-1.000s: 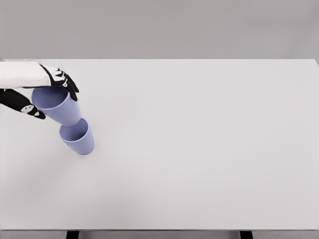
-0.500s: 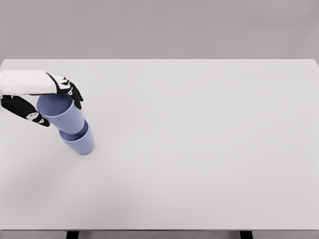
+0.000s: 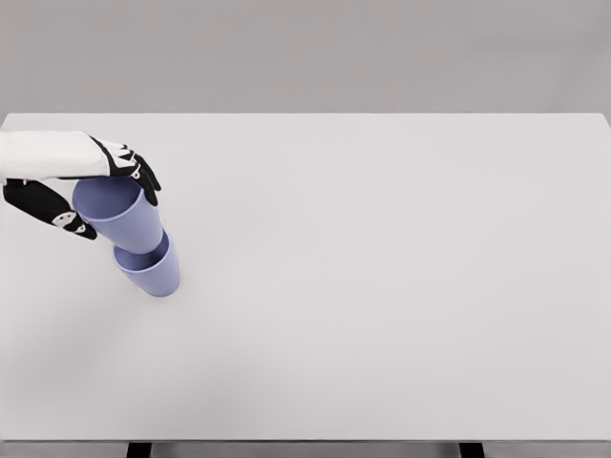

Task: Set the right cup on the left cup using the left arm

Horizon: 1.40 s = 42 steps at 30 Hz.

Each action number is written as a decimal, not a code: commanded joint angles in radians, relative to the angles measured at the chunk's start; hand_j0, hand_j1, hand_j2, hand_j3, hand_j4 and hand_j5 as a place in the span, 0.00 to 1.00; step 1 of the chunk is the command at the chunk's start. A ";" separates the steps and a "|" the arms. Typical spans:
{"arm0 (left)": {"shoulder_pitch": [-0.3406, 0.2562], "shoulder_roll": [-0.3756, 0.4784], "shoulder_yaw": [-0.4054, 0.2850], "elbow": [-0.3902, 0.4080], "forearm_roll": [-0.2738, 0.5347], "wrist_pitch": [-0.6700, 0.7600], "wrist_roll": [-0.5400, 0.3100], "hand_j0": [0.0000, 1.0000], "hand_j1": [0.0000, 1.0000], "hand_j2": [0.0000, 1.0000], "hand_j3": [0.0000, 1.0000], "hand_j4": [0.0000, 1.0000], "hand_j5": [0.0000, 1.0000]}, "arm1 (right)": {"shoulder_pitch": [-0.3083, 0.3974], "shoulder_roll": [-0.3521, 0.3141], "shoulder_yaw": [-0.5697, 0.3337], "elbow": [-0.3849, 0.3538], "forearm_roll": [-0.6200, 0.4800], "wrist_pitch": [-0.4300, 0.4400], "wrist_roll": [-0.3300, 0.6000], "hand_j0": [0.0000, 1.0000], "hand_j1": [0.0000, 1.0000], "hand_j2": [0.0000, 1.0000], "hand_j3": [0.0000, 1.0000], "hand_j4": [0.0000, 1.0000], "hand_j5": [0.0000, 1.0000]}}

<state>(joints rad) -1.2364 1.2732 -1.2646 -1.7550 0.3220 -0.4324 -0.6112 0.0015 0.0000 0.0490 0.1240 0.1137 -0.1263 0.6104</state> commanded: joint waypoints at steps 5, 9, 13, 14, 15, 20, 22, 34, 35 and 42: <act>0.011 -0.005 0.002 0.031 -0.001 0.003 0.000 0.53 0.53 0.53 0.53 0.53 0.53 | 0.000 0.000 0.000 0.000 0.001 -0.001 0.000 1.00 1.00 1.00 1.00 1.00 1.00; 0.014 -0.012 0.002 0.043 -0.003 0.003 0.000 0.53 0.53 0.53 0.53 0.53 0.53 | 0.000 0.000 0.000 0.000 0.001 0.000 0.000 1.00 1.00 1.00 1.00 1.00 1.00; 0.026 -0.020 0.004 0.046 -0.004 0.004 0.000 0.53 0.53 0.53 0.53 0.53 0.53 | 0.000 0.000 0.000 0.000 0.001 -0.001 0.000 1.00 1.00 1.00 1.00 1.00 1.00; 0.029 -0.020 0.004 0.048 -0.006 0.004 0.000 0.53 0.53 0.53 0.53 0.53 0.53 | 0.000 0.000 0.000 0.000 0.001 -0.001 0.000 1.00 1.00 1.00 1.00 1.00 1.00; 0.032 -0.020 0.004 0.049 -0.006 0.004 0.000 0.53 0.53 0.53 0.53 0.53 0.53 | 0.000 0.000 0.000 0.000 0.001 -0.001 0.000 1.00 1.00 1.00 1.00 1.00 1.00; 0.034 -0.018 0.005 0.049 -0.006 0.003 0.000 0.56 0.56 0.56 0.56 0.56 0.56 | 0.000 0.000 0.000 0.000 0.001 -0.001 0.000 1.00 1.00 1.00 1.00 1.00 1.00; 0.034 -0.018 0.005 0.048 -0.006 0.003 0.000 0.68 0.68 0.68 0.68 0.68 0.68 | 0.000 0.000 0.000 0.000 0.001 -0.001 0.000 1.00 1.00 1.00 1.00 1.00 1.00; 0.034 -0.018 0.013 0.043 -0.006 0.003 0.000 0.84 0.84 0.84 0.84 0.84 0.84 | 0.000 0.000 0.000 0.000 0.001 0.000 0.000 1.00 1.00 1.00 1.00 1.00 1.00; 0.034 -0.018 0.013 0.043 -0.006 0.003 0.000 0.85 0.85 0.85 0.85 0.85 0.85 | 0.000 0.000 0.000 0.000 0.001 0.000 0.000 1.00 1.00 1.00 1.00 1.00 1.00; 0.035 -0.018 0.013 0.041 -0.006 0.003 0.000 0.99 0.99 0.99 0.99 0.99 0.99 | 0.000 0.000 0.000 0.000 0.001 -0.001 0.000 1.00 1.00 1.00 1.00 1.00 1.00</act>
<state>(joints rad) -1.2011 1.2543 -1.2537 -1.7126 0.3107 -0.4315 -0.6111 0.0015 0.0000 0.0490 0.1240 0.1137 -0.1261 0.6104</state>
